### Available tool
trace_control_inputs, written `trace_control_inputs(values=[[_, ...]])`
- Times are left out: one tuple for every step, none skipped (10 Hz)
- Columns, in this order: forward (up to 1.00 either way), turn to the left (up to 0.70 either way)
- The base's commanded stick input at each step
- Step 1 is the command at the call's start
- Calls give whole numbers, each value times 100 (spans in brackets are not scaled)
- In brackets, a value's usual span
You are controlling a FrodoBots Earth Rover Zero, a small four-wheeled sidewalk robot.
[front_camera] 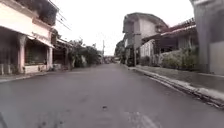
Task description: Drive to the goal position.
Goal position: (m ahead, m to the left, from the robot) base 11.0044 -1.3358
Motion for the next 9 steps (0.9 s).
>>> trace_control_inputs(values=[[100,0],[100,0],[100,0],[100,0],[100,0],[100,0],[100,0],[100,0],[100,0]])
